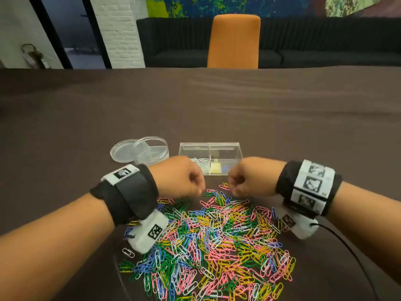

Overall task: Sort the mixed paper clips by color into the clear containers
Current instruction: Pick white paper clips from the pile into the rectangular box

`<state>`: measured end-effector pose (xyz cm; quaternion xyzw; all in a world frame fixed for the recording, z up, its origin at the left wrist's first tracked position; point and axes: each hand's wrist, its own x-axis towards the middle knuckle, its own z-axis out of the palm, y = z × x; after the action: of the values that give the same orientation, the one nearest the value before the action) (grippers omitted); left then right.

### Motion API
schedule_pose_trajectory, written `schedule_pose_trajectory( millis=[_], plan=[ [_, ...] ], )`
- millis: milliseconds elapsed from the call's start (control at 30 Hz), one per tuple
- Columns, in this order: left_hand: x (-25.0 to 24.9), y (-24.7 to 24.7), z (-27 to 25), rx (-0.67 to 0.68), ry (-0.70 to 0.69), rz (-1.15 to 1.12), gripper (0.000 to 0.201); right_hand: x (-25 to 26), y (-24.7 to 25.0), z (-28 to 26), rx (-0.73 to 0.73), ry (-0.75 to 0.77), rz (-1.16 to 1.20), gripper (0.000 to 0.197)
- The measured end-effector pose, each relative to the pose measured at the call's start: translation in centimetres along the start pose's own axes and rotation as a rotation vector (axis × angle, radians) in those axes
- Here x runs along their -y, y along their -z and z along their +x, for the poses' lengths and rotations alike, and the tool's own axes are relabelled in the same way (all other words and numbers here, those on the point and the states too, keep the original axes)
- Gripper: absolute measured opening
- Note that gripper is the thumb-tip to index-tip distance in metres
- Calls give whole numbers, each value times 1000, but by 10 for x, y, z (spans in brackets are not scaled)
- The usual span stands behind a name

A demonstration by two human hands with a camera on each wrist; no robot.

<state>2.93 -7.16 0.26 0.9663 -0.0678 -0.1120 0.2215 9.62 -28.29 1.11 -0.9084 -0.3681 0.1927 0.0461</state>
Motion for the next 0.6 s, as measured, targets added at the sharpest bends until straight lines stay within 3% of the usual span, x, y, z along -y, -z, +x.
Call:
schedule_pose_trajectory(
  millis=[67,233,400,500,600],
  plan=[
    [-5,-15,-1,113,-4,180,9,1,-16,-2,29,-20,-94,12],
    [-14,-29,3,163,-36,191,23,-3,-28,1,2,-48,-93,7],
    [-3,-30,-1,107,-52,199,5,-12,-26,-5,-120,6,8,8],
    [0,-30,-7,71,-84,209,6,-12,-27,-7,-202,42,60,9],
    [-2,-31,-11,82,-120,211,15,-8,-29,-6,-152,48,108,14]
  ],
)
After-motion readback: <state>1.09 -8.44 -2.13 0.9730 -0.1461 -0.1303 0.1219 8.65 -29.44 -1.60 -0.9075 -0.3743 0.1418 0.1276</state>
